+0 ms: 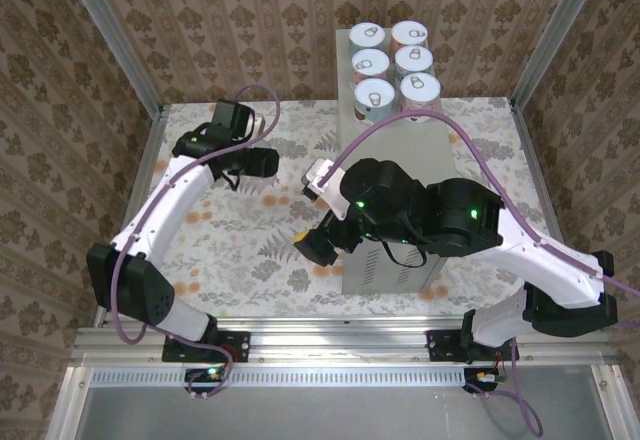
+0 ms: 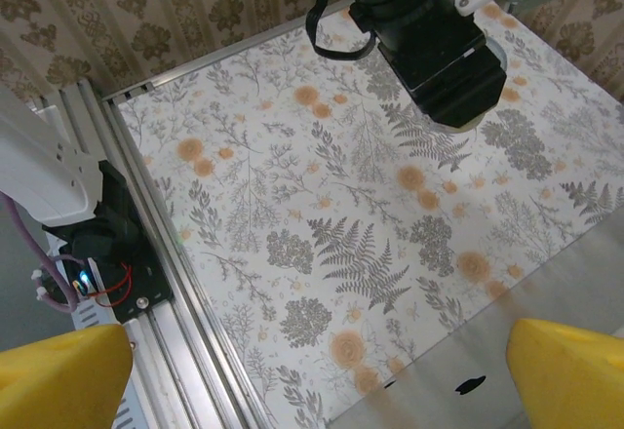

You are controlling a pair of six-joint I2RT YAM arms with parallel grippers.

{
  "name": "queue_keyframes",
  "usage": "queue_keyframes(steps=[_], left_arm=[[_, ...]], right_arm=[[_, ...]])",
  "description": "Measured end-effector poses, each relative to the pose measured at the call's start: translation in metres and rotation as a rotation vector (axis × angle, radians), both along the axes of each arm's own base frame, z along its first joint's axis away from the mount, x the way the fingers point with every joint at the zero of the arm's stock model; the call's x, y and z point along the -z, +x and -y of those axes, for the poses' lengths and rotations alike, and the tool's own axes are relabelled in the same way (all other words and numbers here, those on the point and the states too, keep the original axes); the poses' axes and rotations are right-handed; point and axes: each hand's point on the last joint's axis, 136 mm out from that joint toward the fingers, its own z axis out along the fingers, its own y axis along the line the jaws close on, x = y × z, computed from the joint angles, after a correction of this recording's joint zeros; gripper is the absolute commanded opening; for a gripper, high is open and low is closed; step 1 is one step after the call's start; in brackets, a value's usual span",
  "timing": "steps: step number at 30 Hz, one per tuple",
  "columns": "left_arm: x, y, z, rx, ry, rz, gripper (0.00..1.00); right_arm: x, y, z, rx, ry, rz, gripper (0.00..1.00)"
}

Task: Place and organize the canned foods onto the counter

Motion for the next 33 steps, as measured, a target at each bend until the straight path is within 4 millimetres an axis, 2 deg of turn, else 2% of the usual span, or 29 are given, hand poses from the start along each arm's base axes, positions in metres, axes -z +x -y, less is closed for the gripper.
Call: queue_keyframes(steps=[6,12,18,28,33], left_arm=[[-0.013,-0.009,0.001,0.019,0.003,0.006,0.66],[-0.035,-0.017,0.005,0.046,-0.013,0.043,0.66],[-0.046,-0.032,0.008,0.076,-0.035,0.038,0.66],[-0.081,-0.057,0.035,0.178,-0.073,0.073,0.66],[-0.099,-0.069,0.043,0.214,-0.084,0.093,0.66]], right_arm=[[-0.014,-0.004,0.002,-0.003,0.020,0.027,1.00],[-0.015,-0.010,0.004,-0.007,0.003,0.042,1.00],[-0.020,-0.016,0.007,-0.009,-0.003,0.066,1.00],[-0.032,-0.025,0.015,-0.014,-0.007,0.118,1.00],[-0.043,-0.030,0.031,-0.006,0.014,0.146,1.00]])
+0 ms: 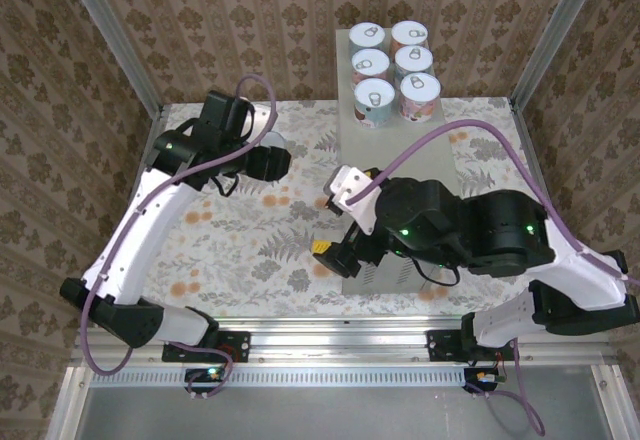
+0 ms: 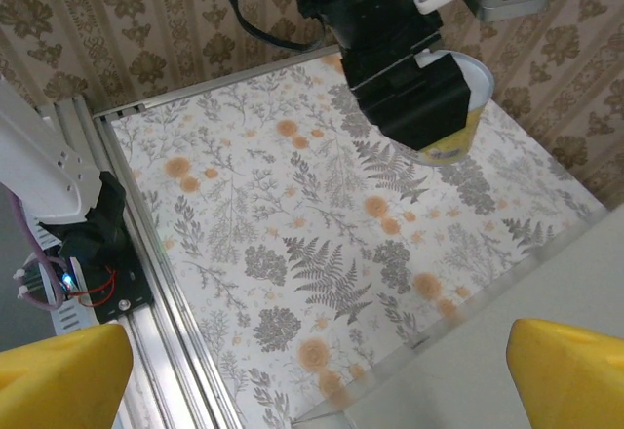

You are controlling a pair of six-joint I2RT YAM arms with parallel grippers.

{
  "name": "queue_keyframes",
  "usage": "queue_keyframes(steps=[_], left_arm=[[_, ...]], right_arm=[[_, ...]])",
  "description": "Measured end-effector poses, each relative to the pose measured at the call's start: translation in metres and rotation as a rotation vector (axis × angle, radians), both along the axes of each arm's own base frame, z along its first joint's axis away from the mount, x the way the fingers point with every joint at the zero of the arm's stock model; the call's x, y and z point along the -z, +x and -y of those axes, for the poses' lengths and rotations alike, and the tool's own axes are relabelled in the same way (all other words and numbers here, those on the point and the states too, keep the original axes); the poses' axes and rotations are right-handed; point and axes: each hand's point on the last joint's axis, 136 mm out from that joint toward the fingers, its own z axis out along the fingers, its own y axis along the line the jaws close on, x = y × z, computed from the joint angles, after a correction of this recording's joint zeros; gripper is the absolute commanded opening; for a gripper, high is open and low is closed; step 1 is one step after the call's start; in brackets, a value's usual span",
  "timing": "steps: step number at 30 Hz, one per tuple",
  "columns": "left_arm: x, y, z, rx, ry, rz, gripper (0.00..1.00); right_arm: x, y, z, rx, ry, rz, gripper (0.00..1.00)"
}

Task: Place and organize the canned foods onto the counter

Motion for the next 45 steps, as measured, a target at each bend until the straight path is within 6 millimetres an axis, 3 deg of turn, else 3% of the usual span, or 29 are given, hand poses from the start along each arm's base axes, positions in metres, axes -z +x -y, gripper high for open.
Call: queue_keyframes(steps=[28,45], left_arm=[[-0.072,-0.057,0.048,0.207,-0.062,0.113,0.65],[-0.085,-0.087,0.092,0.344,-0.027,0.136,0.65]], right_arm=[[-0.039,-0.008,0.062,0.043,0.111,0.073,1.00],[-0.039,-0.008,0.090,0.066,0.111,0.082,1.00]])
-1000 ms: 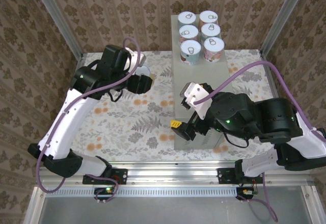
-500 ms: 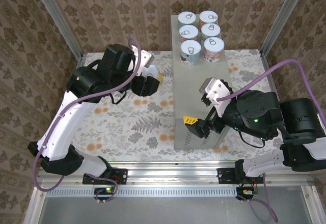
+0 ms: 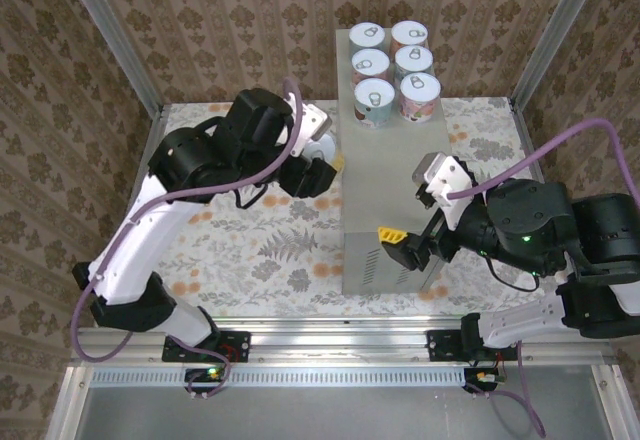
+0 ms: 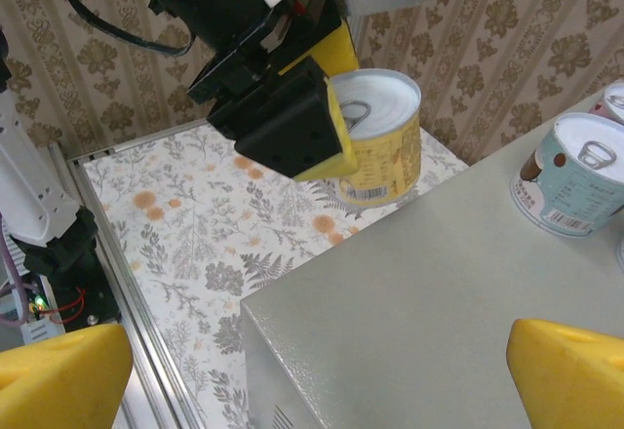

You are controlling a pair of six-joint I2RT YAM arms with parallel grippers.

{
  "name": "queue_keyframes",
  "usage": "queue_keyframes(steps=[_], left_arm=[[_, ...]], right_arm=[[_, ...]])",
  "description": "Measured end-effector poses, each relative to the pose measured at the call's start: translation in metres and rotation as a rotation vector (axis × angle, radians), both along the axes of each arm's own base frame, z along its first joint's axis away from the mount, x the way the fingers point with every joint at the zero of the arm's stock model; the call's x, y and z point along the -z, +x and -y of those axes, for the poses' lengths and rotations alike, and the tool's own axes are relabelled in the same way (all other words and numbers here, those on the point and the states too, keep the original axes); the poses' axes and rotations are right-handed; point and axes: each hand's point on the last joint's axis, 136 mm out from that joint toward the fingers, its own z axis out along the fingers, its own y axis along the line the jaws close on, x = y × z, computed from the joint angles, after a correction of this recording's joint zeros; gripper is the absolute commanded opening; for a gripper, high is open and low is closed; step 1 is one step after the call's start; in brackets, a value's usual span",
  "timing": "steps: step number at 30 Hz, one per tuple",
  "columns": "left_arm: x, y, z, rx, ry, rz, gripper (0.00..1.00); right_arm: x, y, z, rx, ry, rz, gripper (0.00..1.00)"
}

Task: Place and organize the canned foods onto the counter

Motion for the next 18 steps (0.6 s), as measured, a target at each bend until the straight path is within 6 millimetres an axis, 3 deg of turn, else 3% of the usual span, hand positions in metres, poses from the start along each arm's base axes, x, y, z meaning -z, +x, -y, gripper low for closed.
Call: queue_keyframes(steps=[11,18], left_arm=[[0.002,-0.015,0.020,0.058,0.024,0.007,0.65],[-0.007,-0.024,0.028,0.089,0.004,0.024,0.65]], right_arm=[[-0.001,0.002,0.021,0.032,0.003,0.017,1.00],[0.001,0.003,0.030,0.044,-0.003,0.018,1.00]])
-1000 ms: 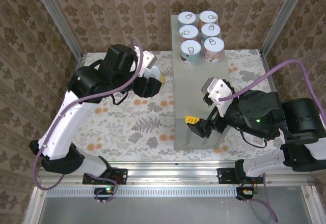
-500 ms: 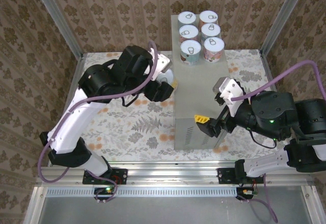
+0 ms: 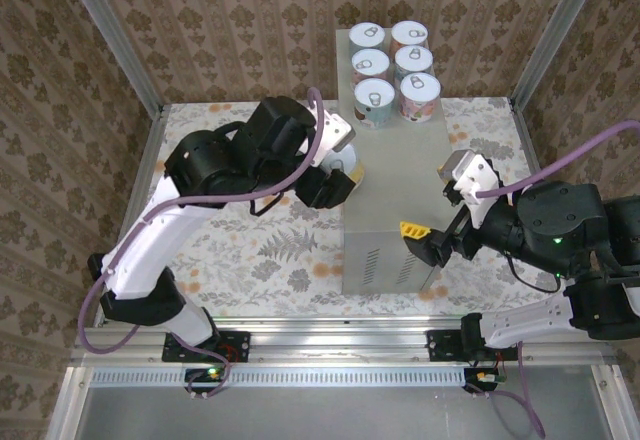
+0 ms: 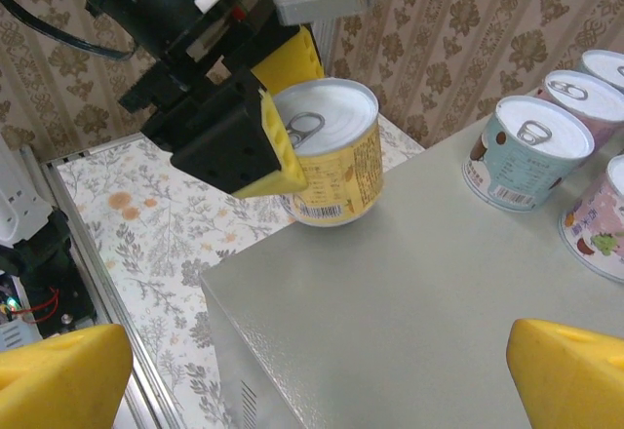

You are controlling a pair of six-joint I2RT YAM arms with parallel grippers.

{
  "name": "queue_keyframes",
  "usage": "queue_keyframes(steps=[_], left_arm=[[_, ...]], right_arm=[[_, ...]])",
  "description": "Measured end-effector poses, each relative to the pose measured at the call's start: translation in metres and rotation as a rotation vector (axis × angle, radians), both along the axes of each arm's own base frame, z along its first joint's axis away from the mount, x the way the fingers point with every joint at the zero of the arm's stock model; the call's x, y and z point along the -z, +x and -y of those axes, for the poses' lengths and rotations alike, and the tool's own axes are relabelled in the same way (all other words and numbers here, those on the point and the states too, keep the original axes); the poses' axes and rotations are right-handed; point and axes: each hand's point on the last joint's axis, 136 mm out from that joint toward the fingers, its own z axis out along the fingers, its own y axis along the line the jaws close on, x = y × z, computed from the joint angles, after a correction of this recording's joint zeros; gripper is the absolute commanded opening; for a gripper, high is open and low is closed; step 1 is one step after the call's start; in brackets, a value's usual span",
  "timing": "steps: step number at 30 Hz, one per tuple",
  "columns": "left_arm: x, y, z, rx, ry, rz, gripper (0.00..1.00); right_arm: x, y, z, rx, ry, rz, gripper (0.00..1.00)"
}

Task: Place and organize the canned foods onto the counter

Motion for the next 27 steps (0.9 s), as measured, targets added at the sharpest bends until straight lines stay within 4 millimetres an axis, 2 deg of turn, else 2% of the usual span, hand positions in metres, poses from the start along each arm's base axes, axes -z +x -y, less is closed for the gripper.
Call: queue_keyframes(steps=[5,14,27], left_arm=[[0.000,-0.002,0.007,0.014,0.001,0.001,0.65],[0.011,-0.007,0.018,0.035,0.040,-0.014,0.65],[0.004,-0.011,0.023,0.050,0.030,-0.006,0.64]], right_arm=[[0.002,0.001,0.005,0.010,-0.005,0.003,1.00],[0.005,0.001,0.015,0.027,0.001,-0.001,1.00],[0.009,0.002,0.022,0.036,-0.001,-0.001,1.00]])
